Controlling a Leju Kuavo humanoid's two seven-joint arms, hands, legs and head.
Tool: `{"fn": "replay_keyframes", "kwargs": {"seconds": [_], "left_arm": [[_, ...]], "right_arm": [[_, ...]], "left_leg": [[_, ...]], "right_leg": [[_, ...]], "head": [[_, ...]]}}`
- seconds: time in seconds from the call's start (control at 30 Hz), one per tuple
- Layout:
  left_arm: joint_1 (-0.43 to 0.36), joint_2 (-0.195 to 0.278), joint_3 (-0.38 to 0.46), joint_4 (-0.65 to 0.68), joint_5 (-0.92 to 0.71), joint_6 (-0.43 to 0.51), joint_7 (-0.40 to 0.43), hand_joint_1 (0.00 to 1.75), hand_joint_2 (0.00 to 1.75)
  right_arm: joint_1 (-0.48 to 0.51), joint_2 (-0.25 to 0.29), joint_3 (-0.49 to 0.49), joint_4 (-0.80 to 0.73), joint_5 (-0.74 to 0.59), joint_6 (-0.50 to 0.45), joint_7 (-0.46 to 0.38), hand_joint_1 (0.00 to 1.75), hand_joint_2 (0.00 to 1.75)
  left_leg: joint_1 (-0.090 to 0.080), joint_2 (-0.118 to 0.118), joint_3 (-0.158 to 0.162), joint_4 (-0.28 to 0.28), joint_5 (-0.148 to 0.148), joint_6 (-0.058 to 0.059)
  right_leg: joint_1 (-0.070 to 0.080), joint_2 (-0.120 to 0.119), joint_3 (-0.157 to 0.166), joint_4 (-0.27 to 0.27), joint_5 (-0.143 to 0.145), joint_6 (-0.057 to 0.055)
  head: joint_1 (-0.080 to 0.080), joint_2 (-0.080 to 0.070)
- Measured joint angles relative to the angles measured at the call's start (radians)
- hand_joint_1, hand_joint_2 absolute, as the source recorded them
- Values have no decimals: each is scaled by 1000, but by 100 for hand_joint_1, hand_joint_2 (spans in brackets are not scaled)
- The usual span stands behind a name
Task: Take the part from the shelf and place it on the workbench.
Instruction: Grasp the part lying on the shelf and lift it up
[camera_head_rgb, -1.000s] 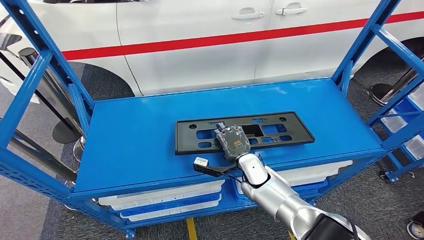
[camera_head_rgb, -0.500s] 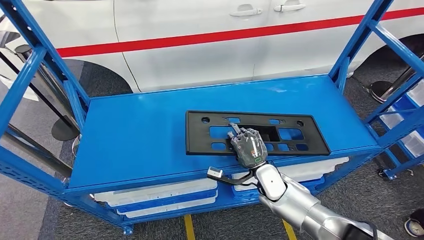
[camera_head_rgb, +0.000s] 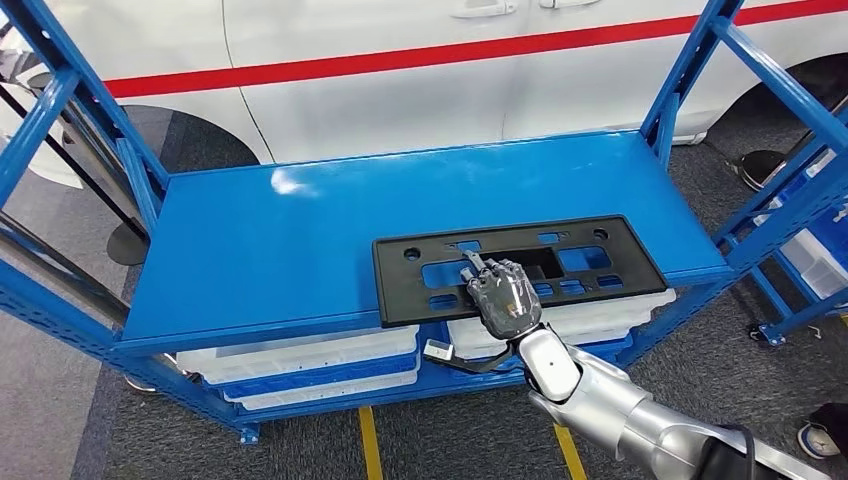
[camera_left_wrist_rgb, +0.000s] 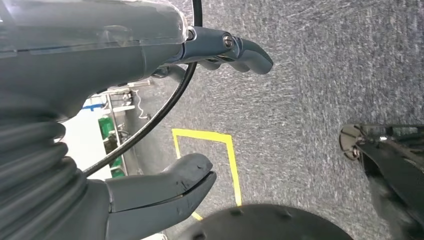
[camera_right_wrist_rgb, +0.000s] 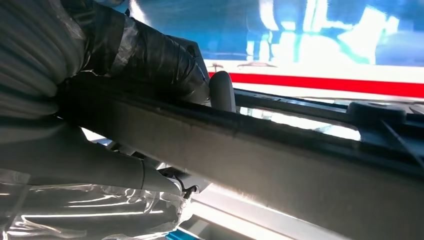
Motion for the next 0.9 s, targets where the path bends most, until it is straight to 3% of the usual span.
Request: {"fn": "replay_keyframes", "kwargs": {"seconds": [0.03, 0.13, 0.17, 0.2, 0.27, 0.3, 0.33, 0.37, 0.43, 0.5, 0.57, 0.63, 0.67, 0.7, 0.77, 0.8, 0.83, 0.9], "left_arm": [[-1, 0, 0, 0, 0, 0, -1, 0, 175], [-1, -3, -1, 1, 0, 1, -2, 0, 175], [0, -5, -1, 1, 0, 2, -2, 0, 175], [0, -8, -2, 1, 0, 3, -2, 0, 175], [2, -12, -3, 1, 1, 5, 0, 0, 175], [3, -14, -3, 1, 2, 5, 2, 0, 175], [3, -15, -4, 1, 4, 1, 6, 0, 175], [3, -16, -4, 1, 7, -5, 12, 0, 175], [0, -16, -4, 1, 11, -20, 23, 0, 175], [-4, -14, -4, 1, 13, -30, 30, 0, 175], [-7, -12, -4, 1, 14, -36, 35, 0, 175], [-5, -8, -4, 1, 15, -41, 41, 0, 175], [-5, -6, -4, 1, 15, -45, 46, 0, 175], [-4, -4, -4, 1, 15, -48, 51, 0, 175], [-6, 0, -5, 1, 15, -55, 63, 0, 175], [-7, 2, -5, 1, 15, -57, 67, 0, 175], [-9, 5, -5, 1, 15, -59, 70, 0, 175], [-13, 11, -5, 1, 15, -60, 76, 0, 175]], "right_arm": [[-2, -2, 3, 0, 0, 0, 2, 175, 175], [-5, -8, 13, -2, 0, 0, 13, 175, 175], [-7, -11, 17, -2, 0, 0, 19, 175, 175], [-11, -16, 22, -2, 0, 0, 27, 175, 175], [-22, -27, 43, -2, 0, 0, 59, 175, 175], [-30, -33, 60, -2, 0, 0, 80, 175, 175], [-39, -40, 81, -2, -1, 0, 101, 175, 175], [-50, -47, 103, -2, -1, 0, 117, 175, 175], [-74, -59, 145, -6, -1, 0, 138, 175, 175], [-101, -69, 180, -19, -1, 0, 159, 175, 175], [-128, -83, 216, -43, -1, 0, 187, 175, 175], [-151, -97, 251, -70, -1, 0, 208, 175, 175], [-162, -102, 266, -85, -1, 0, 212, 175, 175], [-173, -107, 277, -102, -1, 0, 214, 175, 175], [-195, -118, 299, -137, -1, 0, 214, 175, 175], [-204, -123, 310, -152, 0, 0, 214, 175, 175], [-210, -128, 321, -164, 0, 1, 214, 175, 175], [-215, -136, 339, -182, 0, 1, 214, 175, 175]], "left_leg": [[-5, 1, 13, -27, 0, 3], [-7, 4, 7, -54, 29, 8], [-4, 6, 2, -65, 44, 15], [0, 8, -6, -73, 61, 19], [1, 11, -33, -76, 86, 24], [1, 12, -49, -73, 96, 23], [1, 13, -65, -70, 106, 21], [2, 13, -82, -66, 115, 19], [4, 14, -114, -51, 130, 11], [2, 14, -137, -36, 142, -1], [1, 14, -146, -32, 157, -14], [2, 12, -151, -33, 166, -26], [4, 11, -158, -21, 147, -32], [5, 9, -169, 8, 110, -38], [8, 9, -198, 119, 1, -47], [10, 9, -207, 179, -37, -50], [10, 9, -207, 224, -52, -51], [10, 9, -160, 220, -20, -49]], "right_leg": [[-3, -1, -1, -2, 7, 6], [-5, -2, -4, -13, 22, 28], [-5, -1, -10, -1, 2, 33], [-5, -1, -22, 30, -36, 37], [-9, -1, -53, 141, -134, 43], [-10, -1, -62, 197, -163, 46], [-12, -2, -59, 231, -168, 50], [-14, -2, -41, 235, -153, 53], [-19, -3, 43, 147, -110, 57], [-16, -3, 125, 26, -112, 49], [-10, 0, 145, -19, -124, 32], [-11, -1, 133, -22, -107, 12], [-13, -2, 124, -24, -96, 2], [-15, -4, 112, -27, -84, -6], [-15, -4, 84, -27, -58, -15], [-13, -4, 68, -26, -46, -15], [-12, -4, 52, -25, -34, -15], [-10, -5, 22, -23, -12, -12]], "head": [[0, 0], [0, 0], [0, 0], [0, 0], [0, 0], [0, 0], [0, 0], [0, 0], [0, 0], [0, 0], [0, 0], [0, 0], [0, 0], [0, 0], [-1, 0], [-1, 0], [-1, 0], [-1, 0]]}}
